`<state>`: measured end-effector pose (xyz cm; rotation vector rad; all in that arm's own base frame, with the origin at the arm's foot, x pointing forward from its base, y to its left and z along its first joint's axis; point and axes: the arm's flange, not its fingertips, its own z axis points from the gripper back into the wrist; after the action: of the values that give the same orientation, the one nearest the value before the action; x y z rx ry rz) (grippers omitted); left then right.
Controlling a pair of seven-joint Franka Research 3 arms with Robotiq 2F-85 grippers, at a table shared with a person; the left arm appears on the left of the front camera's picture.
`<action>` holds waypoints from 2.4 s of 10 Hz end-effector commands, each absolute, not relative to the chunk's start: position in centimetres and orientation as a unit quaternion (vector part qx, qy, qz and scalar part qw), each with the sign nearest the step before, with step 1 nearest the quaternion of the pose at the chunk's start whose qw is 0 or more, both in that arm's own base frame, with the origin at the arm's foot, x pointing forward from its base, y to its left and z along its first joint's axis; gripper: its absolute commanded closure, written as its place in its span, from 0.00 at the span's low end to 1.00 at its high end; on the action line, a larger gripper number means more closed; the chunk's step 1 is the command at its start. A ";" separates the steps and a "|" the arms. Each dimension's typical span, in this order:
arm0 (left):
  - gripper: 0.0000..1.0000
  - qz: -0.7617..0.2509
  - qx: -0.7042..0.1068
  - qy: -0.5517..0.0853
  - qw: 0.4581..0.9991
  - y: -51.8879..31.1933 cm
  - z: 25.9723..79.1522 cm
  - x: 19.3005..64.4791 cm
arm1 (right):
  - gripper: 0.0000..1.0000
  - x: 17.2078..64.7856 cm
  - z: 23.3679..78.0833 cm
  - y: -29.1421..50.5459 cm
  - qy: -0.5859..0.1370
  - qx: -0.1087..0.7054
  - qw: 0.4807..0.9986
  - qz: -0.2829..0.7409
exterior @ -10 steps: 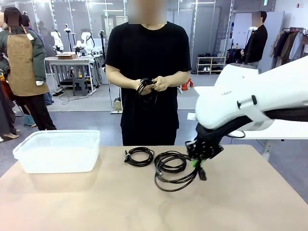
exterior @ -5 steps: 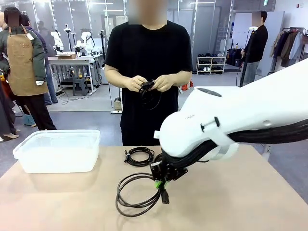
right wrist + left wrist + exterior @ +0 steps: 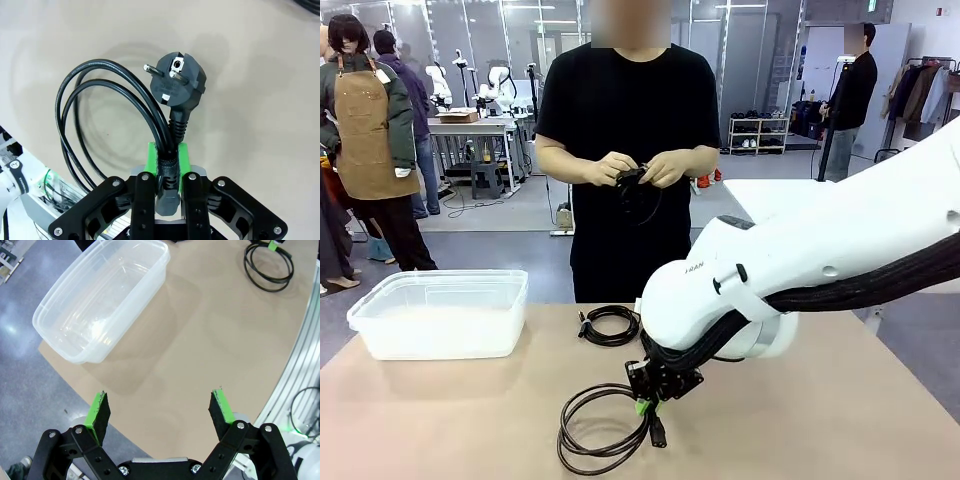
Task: Organize and store the cables.
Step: Place the Power Cable into the Organizing box.
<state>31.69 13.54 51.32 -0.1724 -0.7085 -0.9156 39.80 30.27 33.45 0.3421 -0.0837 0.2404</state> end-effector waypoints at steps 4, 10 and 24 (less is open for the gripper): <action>0.00 -0.436 -0.082 -0.336 0.831 13.7 51.3 31.7 | 1.00 40.3 31.4 30.3 -0.029 0.163 0.979 0.122; 0.00 -0.436 -0.082 -0.336 0.831 13.7 51.3 31.7 | 0.00 40.1 32.5 29.2 -0.030 0.168 0.978 0.116; 0.00 -0.436 -0.082 -0.336 0.831 13.7 51.3 31.7 | 0.00 37.6 45.1 -1.1 -0.151 0.167 0.887 0.404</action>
<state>31.68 13.54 51.33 -0.1715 -0.7082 -0.9154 38.04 0.38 45.09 0.3039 -0.2804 0.7920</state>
